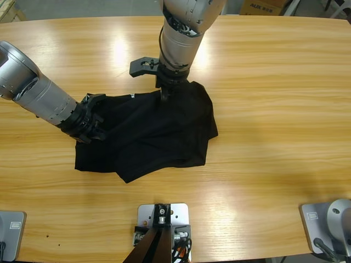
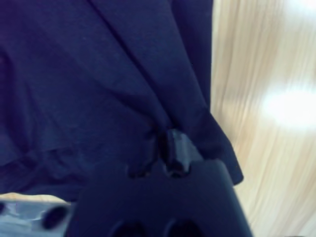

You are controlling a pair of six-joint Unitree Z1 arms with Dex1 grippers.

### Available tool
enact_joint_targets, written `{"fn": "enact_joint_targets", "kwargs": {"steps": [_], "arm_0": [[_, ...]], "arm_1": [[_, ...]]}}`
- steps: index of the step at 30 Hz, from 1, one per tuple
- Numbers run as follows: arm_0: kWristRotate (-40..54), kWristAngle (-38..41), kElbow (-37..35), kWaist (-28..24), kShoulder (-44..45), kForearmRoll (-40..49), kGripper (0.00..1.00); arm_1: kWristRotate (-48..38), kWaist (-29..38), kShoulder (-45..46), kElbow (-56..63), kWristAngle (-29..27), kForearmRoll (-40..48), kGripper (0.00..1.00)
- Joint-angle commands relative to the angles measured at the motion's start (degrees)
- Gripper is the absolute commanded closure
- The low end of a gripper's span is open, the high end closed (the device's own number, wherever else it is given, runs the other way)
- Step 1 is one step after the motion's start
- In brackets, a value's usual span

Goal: Fold clothes

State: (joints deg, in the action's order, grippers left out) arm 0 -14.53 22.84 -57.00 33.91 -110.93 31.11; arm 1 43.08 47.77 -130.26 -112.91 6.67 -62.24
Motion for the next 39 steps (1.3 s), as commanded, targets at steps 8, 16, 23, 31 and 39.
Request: {"fn": "enact_joint_targets", "kwargs": {"steps": [8, 16, 23, 31, 39], "arm_0": [[-0.3, -0.4, 1.8, -0.2, -4.0, -0.9, 1.000], [-0.6, -0.4, 2.3, 0.3, -3.6, -0.9, 1.000], [-0.9, -0.5, 2.3, 0.6, -2.8, -0.9, 1.000], [-1.1, -0.4, 2.3, 6.7, 3.1, -0.7, 0.649], [-3.3, -6.2, 3.7, 9.1, 9.7, 4.1, 1.000]], "arm_1": [[-16.4, 8.2, 13.3, 21.5, 3.0, -4.0, 1.000], [-24.4, 11.9, 11.5, 28.9, 9.4, -4.3, 1.000], [-25.1, 12.4, 15.8, 25.2, 6.5, -7.5, 1.000], [-38.6, 5.3, 14.6, 5.5, -0.9, -10.0, 0.980], [-41.3, -4.8, 2.0, -1.0, 8.7, -6.5, 1.000]]}}
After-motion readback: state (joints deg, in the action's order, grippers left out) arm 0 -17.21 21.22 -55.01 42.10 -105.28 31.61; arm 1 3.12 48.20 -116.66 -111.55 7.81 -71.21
